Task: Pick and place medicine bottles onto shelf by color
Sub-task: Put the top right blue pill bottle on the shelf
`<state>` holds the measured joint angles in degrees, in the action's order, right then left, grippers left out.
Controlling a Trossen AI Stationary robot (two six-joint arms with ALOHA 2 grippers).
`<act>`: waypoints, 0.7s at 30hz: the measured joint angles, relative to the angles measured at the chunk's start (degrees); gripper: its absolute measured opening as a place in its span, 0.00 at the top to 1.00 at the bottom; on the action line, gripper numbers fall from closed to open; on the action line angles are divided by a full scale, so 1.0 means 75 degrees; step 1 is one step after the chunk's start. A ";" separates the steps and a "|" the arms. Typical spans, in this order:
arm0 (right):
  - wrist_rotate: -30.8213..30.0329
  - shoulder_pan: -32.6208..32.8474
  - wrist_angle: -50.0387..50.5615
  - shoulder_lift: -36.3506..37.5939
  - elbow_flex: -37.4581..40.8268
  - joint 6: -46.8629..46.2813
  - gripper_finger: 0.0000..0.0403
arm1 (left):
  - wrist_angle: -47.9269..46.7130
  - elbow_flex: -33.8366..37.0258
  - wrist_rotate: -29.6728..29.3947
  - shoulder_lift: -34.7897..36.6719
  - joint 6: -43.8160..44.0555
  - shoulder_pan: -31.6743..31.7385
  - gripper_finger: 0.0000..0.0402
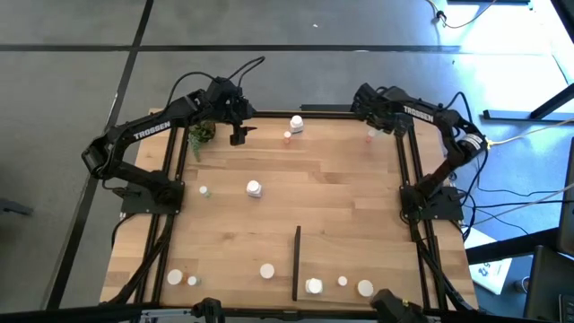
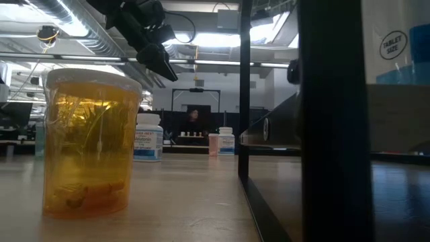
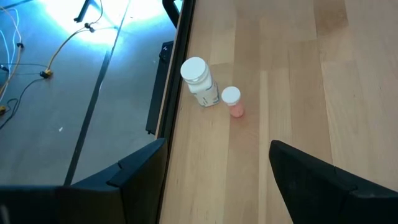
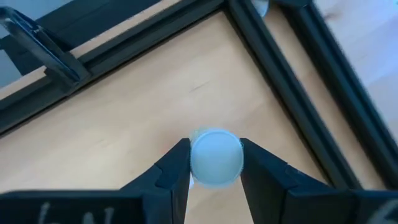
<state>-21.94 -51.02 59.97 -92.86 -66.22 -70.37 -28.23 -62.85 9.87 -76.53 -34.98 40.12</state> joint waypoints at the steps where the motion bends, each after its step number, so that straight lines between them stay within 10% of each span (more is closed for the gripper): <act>1: -0.0016 0.0054 0.0083 0.0104 0.0000 0.0007 0.69 | 0.0003 0.0000 0.0000 0.0000 0.0000 -0.0001 0.31; 21: -0.0465 0.1687 0.1601 0.2344 -0.0009 0.1610 0.69 | 0.0002 -0.0001 0.0000 0.0000 0.0000 -0.0001 0.31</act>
<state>-25.42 -38.36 71.98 -75.27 -66.28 -58.29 -28.21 -62.86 9.87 -76.53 -34.98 40.11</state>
